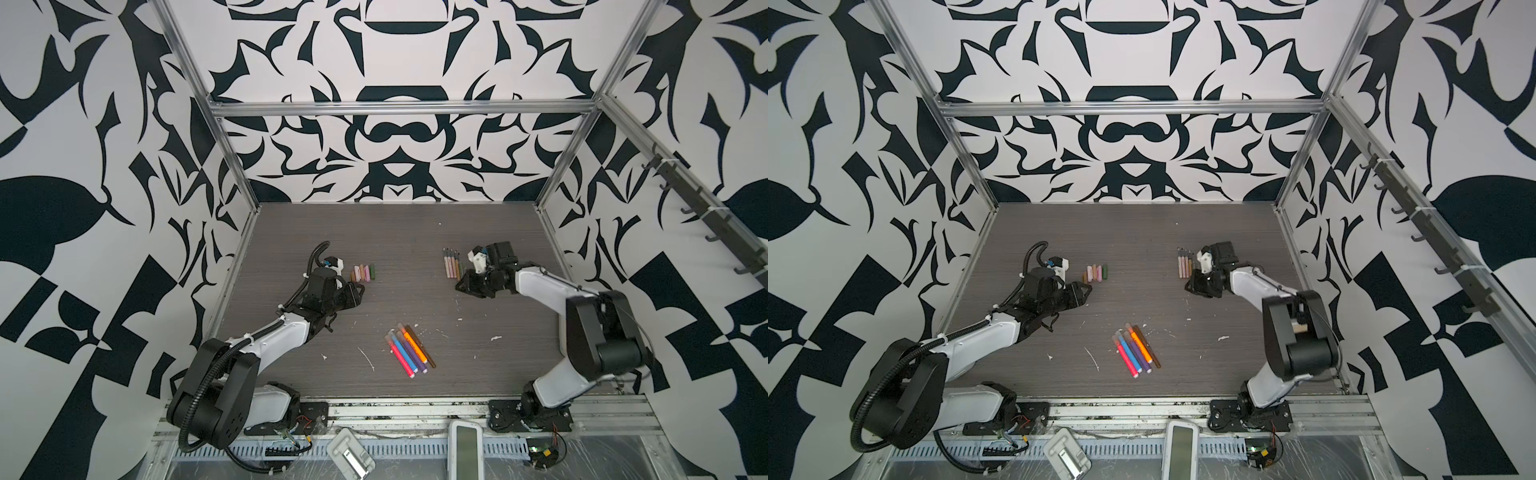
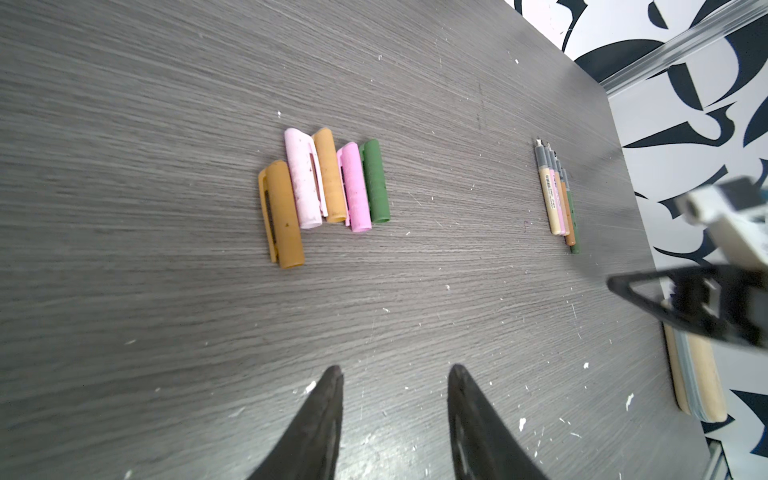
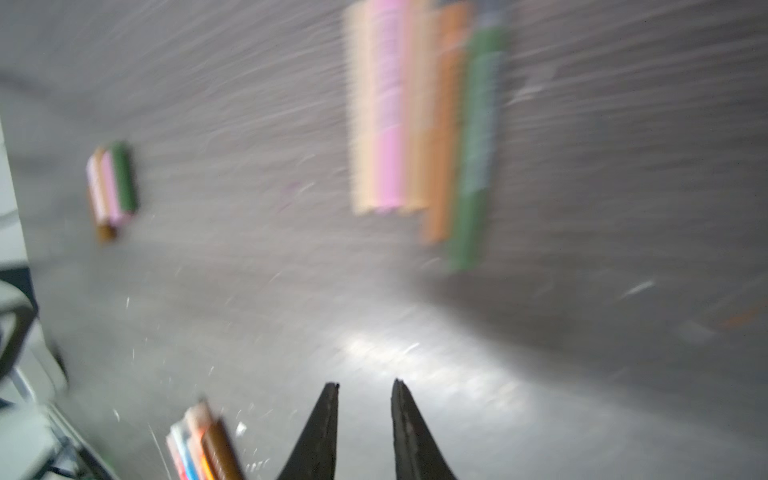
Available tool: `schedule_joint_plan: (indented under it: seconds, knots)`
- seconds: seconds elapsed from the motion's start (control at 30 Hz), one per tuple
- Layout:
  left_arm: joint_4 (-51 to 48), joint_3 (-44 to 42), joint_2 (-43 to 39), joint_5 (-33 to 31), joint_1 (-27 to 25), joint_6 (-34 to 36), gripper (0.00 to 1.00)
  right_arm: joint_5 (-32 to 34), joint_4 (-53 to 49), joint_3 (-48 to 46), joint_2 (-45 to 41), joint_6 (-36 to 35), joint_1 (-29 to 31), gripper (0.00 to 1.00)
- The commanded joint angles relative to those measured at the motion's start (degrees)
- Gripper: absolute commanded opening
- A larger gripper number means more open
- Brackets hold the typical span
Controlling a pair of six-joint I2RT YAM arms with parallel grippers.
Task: Open the pen caps
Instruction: 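Move the right gripper back to the marker bundle, then grasp the brown capped pen with the right gripper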
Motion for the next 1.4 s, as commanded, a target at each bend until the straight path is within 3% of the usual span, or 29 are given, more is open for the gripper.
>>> schedule_joint_plan:
  seconds: [0.0, 0.17, 0.37, 0.47, 0.73, 1.37]
  knots:
    - [0.25, 0.54, -0.35, -0.68, 0.12, -0.51, 0.45, 8.59, -3.34, -5.68, -9.57, 0.91, 8.15, 0.26]
    - [0.14, 0.62, 0.11, -0.87, 0.12, -0.96, 0.44, 17.77, -2.02, -14.26, -20.23, 8.37, 24.27, 0.26]
    - [0.25, 0.19, -0.23, -1.59, 0.17, -1.57, 0.44, 25.31, -2.65, -16.16, -19.60, 14.09, 38.59, 0.26]
    - [0.25, 0.01, -0.38, -1.85, 0.19, -1.84, 0.44, 25.83, -1.36, -16.33, -17.84, 15.38, 42.24, 0.26]
    - [-0.02, 0.54, 0.48, -1.68, 0.17, -1.84, 0.44, 26.81, 0.97, -16.17, -12.92, 17.33, 47.17, 0.28]
    - [-0.27, 0.79, 0.83, -1.54, 0.19, -1.85, 0.44, 28.09, -1.06, -16.75, -11.72, 19.44, 47.50, 0.25]
